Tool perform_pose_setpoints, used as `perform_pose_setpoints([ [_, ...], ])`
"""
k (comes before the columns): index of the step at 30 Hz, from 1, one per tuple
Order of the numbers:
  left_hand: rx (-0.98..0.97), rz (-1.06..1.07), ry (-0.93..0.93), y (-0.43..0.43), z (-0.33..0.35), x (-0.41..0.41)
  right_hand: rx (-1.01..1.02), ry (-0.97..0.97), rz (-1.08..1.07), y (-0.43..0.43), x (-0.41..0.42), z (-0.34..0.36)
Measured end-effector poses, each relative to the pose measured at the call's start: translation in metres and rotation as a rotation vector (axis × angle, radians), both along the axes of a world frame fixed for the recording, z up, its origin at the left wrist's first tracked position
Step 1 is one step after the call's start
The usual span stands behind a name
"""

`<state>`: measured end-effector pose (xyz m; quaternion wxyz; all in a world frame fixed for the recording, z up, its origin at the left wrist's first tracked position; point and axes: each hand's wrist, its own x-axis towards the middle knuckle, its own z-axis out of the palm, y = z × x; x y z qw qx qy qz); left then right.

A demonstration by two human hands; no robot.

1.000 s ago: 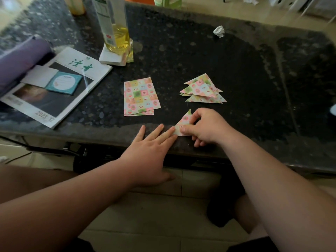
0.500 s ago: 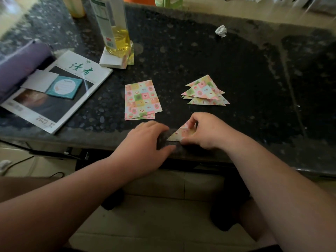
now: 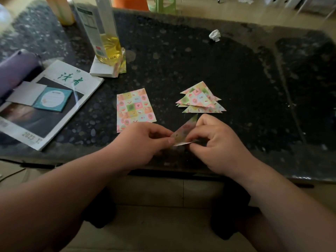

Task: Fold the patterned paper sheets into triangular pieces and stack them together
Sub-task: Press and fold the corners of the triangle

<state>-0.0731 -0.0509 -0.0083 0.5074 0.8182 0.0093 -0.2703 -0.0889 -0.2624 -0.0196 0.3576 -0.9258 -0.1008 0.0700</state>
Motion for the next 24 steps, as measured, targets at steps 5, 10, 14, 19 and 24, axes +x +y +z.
perform_pose_setpoints([
  [5,-0.199,0.17,0.009,-0.008,0.005,0.003,0.166,-0.038,-0.07,0.001,0.003,0.009],
  [10,-0.179,0.337,-0.024,-0.006,-0.003,0.016,0.081,-0.036,-0.041,0.001,0.008,0.004],
  [14,-0.298,0.347,0.082,-0.012,-0.004,0.02,0.191,0.122,-0.035,0.003,0.011,0.007],
  [19,-0.349,0.295,0.113,-0.008,-0.003,0.022,0.739,0.318,-0.254,0.003,0.021,0.007],
  [24,-0.405,0.259,0.106,-0.007,-0.005,0.022,0.849,0.278,-0.272,0.008,0.022,0.006],
])
